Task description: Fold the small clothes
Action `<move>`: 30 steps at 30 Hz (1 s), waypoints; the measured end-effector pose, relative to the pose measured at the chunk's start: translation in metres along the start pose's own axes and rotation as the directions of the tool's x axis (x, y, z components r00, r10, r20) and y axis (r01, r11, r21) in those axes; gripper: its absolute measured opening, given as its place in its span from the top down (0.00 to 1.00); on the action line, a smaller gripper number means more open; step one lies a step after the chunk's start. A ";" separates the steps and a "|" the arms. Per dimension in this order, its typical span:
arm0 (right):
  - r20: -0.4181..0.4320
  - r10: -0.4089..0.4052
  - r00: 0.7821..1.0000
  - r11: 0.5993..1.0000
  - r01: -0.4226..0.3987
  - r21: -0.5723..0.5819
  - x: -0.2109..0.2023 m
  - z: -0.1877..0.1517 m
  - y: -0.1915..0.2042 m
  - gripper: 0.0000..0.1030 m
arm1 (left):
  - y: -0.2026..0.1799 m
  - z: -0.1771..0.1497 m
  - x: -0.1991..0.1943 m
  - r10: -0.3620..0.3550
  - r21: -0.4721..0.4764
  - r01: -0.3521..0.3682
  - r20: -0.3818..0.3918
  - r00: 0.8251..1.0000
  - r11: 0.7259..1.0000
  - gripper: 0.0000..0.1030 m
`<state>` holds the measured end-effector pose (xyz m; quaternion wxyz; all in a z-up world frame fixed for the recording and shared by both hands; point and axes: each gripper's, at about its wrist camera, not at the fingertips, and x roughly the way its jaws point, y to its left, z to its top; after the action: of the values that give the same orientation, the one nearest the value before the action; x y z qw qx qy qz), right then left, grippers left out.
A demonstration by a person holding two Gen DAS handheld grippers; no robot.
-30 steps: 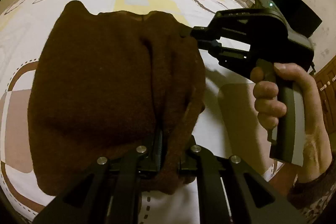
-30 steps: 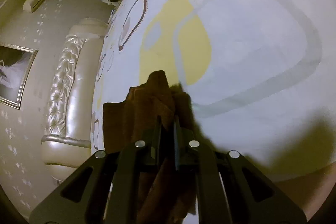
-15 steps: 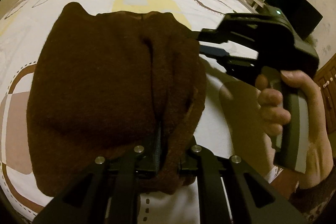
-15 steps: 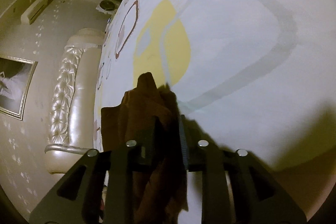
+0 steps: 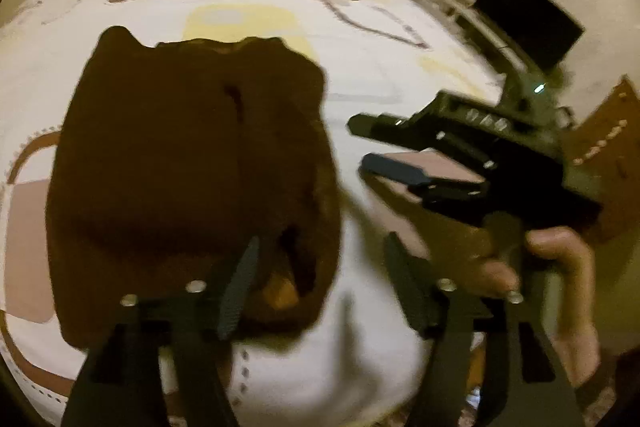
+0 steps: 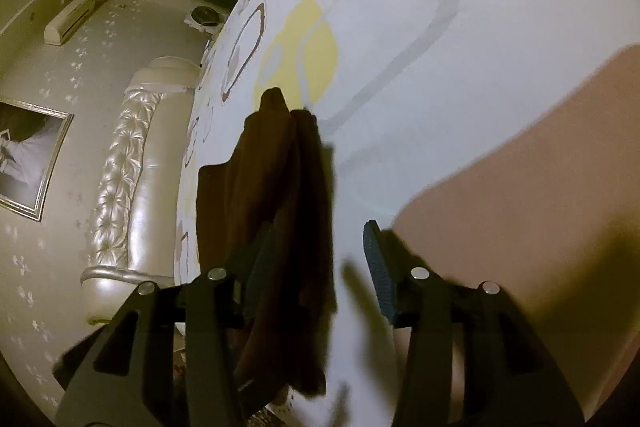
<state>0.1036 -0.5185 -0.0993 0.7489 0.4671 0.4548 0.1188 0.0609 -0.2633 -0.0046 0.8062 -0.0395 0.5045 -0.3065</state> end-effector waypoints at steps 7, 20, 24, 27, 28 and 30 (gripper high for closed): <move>0.028 0.035 0.999 0.999 -0.036 0.022 -0.023 -0.027 0.001 0.50 | 0.073 -0.017 -0.060 -0.156 -0.183 0.167 0.076 0.985 0.969 0.31; -0.080 0.052 0.995 0.999 -0.051 0.014 0.030 -0.066 0.016 0.47 | 0.192 -0.028 -0.029 -0.323 -0.438 0.310 0.047 0.945 0.844 0.29; -0.110 0.086 0.990 0.996 -0.087 -0.001 0.038 -0.070 0.024 0.43 | 0.174 -0.021 -0.021 -0.351 -0.415 0.337 0.045 0.935 0.845 0.25; -0.101 0.174 0.980 0.984 -0.168 0.063 0.030 -0.070 0.016 0.39 | 0.172 -0.017 -0.016 -0.375 -0.440 0.360 0.056 0.925 0.823 0.25; -0.095 0.197 0.976 0.978 -0.188 0.096 0.027 -0.070 0.010 0.39 | 0.173 -0.016 -0.016 -0.385 -0.445 0.368 0.057 0.921 0.816 0.25; -0.090 0.230 0.969 0.968 -0.219 0.122 0.021 -0.072 0.003 0.38 | 0.177 -0.014 -0.014 -0.409 -0.450 0.391 0.062 0.910 0.803 0.25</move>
<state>0.0590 -0.4617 -0.1201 0.6789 0.5498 0.4429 0.2014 0.1251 -0.1089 -0.0662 0.6819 -0.3259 0.5571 -0.3441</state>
